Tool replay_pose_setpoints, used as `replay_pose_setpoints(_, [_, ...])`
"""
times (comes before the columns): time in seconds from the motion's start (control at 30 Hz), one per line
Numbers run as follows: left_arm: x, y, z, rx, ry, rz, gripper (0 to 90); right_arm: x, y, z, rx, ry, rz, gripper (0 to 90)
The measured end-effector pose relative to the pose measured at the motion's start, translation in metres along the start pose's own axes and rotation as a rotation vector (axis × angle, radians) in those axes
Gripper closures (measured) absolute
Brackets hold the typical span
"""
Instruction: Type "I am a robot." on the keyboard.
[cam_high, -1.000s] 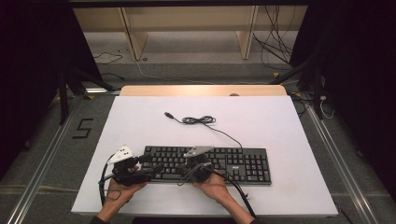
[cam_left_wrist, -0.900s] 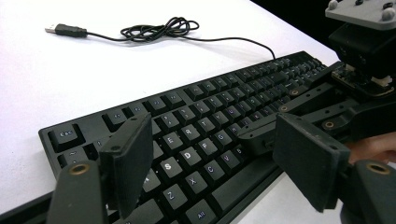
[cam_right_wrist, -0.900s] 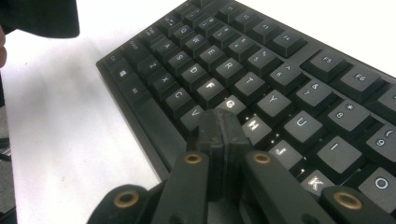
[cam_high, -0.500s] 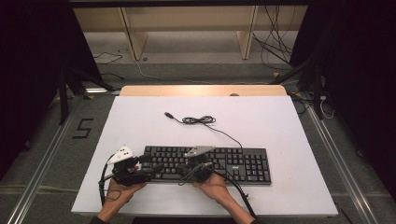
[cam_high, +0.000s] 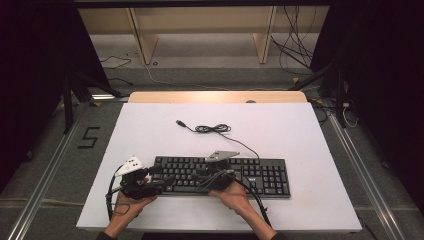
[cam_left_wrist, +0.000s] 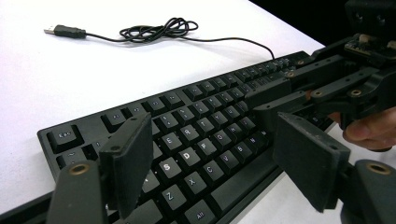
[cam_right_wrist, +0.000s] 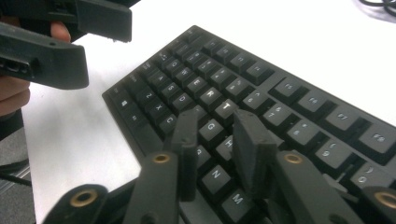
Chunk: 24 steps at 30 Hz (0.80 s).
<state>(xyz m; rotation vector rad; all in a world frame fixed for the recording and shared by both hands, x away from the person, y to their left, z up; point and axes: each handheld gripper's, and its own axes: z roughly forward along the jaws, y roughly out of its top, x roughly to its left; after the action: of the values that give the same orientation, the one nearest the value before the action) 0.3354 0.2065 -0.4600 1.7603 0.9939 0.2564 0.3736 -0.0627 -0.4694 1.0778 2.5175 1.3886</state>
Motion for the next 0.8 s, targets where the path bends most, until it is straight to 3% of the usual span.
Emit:
replay_pose_setpoints(0.2, [0.0,0.0,0.0,-0.002,0.0,0.0,28.2,-0.004,0.002,-0.005,-0.009,-0.012,0.015,54.7])
replay_pose_setpoints(0.57, [0.0,0.0,0.0,-0.007,-0.003,-0.001,27.4,-0.016,0.005,-0.016,-0.012,-0.038,0.048,42.9])
replay_pose_setpoints(0.7, [0.0,0.0,0.0,-0.01,-0.003,0.001,26.6,-0.02,0.005,-0.02,-0.012,-0.056,0.054,42.4])
replay_pose_setpoints(0.8, [-0.001,0.0,0.0,-0.009,-0.004,0.001,26.3,-0.024,0.004,-0.022,-0.015,-0.062,0.054,50.0])
